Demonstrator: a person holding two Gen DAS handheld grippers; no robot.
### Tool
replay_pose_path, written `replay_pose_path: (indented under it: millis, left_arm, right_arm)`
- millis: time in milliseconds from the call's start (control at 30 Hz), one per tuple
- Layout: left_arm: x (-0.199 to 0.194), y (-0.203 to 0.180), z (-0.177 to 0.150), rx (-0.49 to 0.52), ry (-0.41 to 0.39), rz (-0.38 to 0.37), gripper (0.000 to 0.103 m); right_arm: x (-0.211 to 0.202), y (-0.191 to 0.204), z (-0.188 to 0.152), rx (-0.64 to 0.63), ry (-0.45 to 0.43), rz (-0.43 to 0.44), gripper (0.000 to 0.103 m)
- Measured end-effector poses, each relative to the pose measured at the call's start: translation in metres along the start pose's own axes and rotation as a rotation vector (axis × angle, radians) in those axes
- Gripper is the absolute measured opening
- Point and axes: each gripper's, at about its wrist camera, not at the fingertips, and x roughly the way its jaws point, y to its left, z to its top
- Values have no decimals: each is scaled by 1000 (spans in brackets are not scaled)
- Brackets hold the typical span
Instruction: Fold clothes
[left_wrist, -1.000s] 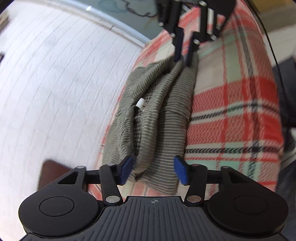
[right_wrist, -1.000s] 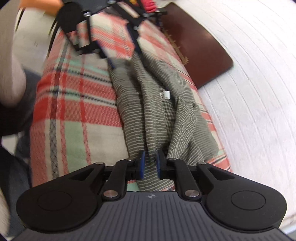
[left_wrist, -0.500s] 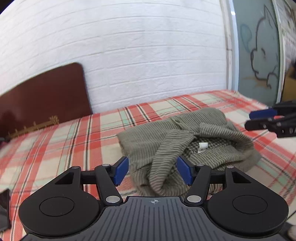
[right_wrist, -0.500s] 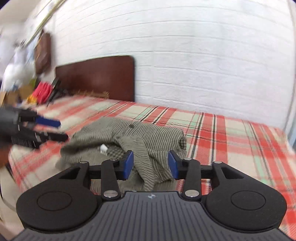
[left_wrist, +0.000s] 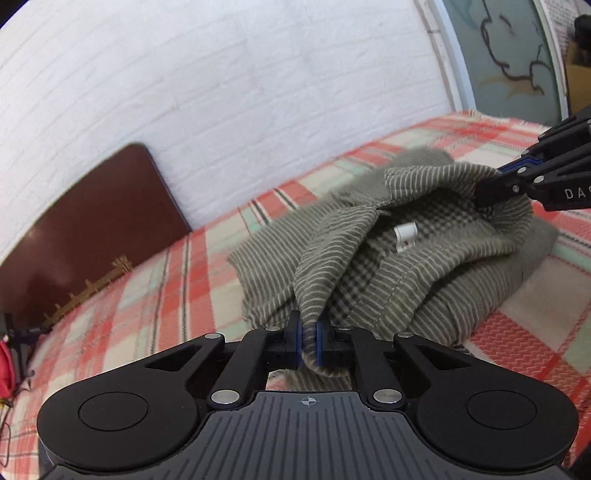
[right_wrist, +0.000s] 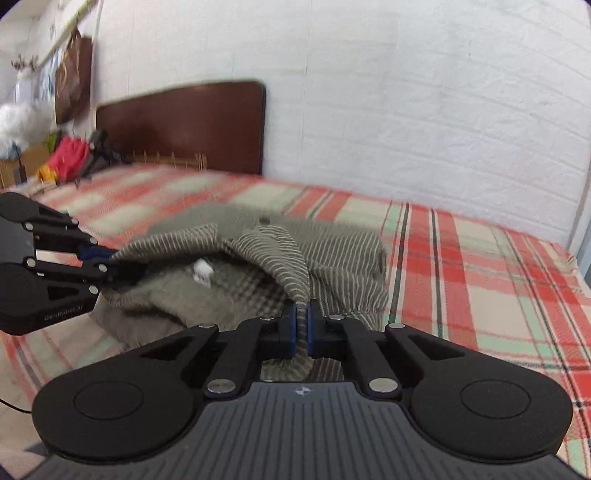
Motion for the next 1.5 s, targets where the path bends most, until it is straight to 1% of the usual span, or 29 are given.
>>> replay_pose_path:
  millis: [67,100,200,233,300,333,367,400,433,467,500,533,567,600,633,667,700,733,800,900,1000,1033,1067,1167,1267,1367,1500]
  left_arm:
    - [-11,0,-2,11,-12,-5,2]
    - [-12,-4,-6,23,-5,-7,2]
    - [0,-18,-22,54,36,-3,2]
    - [4,-22,-27,60,47,0,3]
    - [6,-26,-31,59,34,21,12]
    - [5,-27,-32,62,28,27,13]
    - [4,-27,-32,58,22,31,23]
    - [3,-26,-33,53,17,35,31]
    - [2,-24,-35,44,10,44,35]
    - [1,-21,-36,27,4,51,44]
    - [-1,-18,-37,1,1,50,49]
    - [-3,-13,-38,-35,-1,39,50]
    - [-6,-7,-38,-72,-2,27,55]
    - [-9,-2,-39,-109,-4,15,60]
    - [-11,4,-40,-146,-5,2,62]
    - [-14,10,-41,-187,-3,-13,68]
    - [-16,16,-42,-232,-3,-27,72]
    - [-17,23,-44,-277,-3,-41,72]
    - [-16,39,-45,-374,0,-75,72]
    - [-6,63,-47,-551,-2,-144,73]
    - [4,82,-49,-691,-15,-211,73]
    - [5,86,-49,-727,-22,-233,73]
    - [5,89,-50,-751,-32,-248,73]
    - [3,96,-54,-822,-63,-289,75]
    - [7,98,-55,-833,-55,-285,77]
    - [17,96,-54,-821,-38,-305,77]
    - [28,90,-47,-781,-36,-310,75]
  right_arm:
    - [-5,2,-2,-36,10,1,6]
    - [-5,3,-5,-53,24,5,6]
    - [8,9,-22,-79,88,10,6]
    - [9,11,-25,-88,85,7,6]
    - [9,13,-28,-99,77,1,7]
    - [8,14,-28,-99,76,2,9]
    - [8,13,-29,-93,73,5,9]
    - [7,11,-30,-80,66,9,10]
    - [6,9,-31,-65,60,12,11]
    - [5,7,-31,-45,54,16,12]
    - [3,4,-32,-20,49,22,14]
    - [1,0,-33,8,44,26,18]
    - [-1,-4,-34,37,39,30,21]
    - [-3,-8,-35,67,34,34,29]
    - [-6,-12,-35,102,26,42,35]
    - [-10,-18,-36,141,16,51,38]
    - [-15,-24,-36,179,1,59,43]
    - [-20,-30,-35,216,-14,66,47]
    - [-27,-41,-29,258,-47,66,47]
    - [-34,-51,-4,235,-93,99,49]
    - [-25,-52,34,178,-115,198,60]
    - [-18,-52,47,170,-109,239,62]
    - [-8,-51,61,167,-94,281,62]
    - [29,-41,99,143,-4,402,62]
    - [76,-19,134,68,124,481,62]
    - [129,5,154,27,255,518,62]
    - [177,41,160,-46,361,498,62]
